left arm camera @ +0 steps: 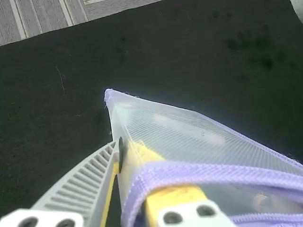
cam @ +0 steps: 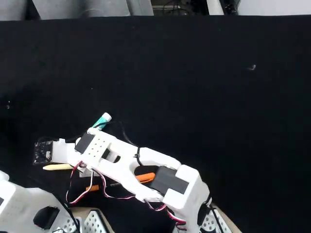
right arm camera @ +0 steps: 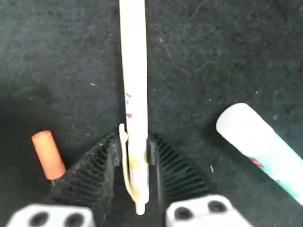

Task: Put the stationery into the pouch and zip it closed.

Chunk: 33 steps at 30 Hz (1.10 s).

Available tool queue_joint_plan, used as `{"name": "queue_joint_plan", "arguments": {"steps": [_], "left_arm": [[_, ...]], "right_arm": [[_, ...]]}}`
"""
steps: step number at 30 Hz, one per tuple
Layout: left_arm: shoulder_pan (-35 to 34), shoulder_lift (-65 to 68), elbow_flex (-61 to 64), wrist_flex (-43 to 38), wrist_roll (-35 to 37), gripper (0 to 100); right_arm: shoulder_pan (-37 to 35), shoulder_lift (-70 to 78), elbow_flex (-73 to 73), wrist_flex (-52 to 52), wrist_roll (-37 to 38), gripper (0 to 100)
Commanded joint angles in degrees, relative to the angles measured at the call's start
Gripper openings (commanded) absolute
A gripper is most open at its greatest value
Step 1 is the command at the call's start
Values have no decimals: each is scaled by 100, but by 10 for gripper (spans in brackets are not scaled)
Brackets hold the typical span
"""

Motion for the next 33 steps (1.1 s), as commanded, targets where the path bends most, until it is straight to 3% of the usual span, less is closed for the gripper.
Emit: {"name": "queue_joint_plan", "arguments": {"steps": [1, 8, 13, 18, 26, 33], "left_arm": [[127, -132, -75, -97, -35, 30], [954, -176, -189, 448, -44, 30], [1851, -176, -637, 1327, -44, 30], [2826, -176, -1490, 2286, -26, 30], [4400, -255, -1798, 2646, 132, 30], [5903, -527, -1068, 2637, 316, 30]], "right_arm": [[510, -409, -330, 167, 18, 11], [1468, -1974, -356, 651, -158, 11], [2488, -3108, -374, 659, -747, 11], [3218, -4127, -356, 651, -835, 11], [3534, -5429, -338, 510, -1143, 11], [3534, -6097, 189, -589, -1231, 11]]}}
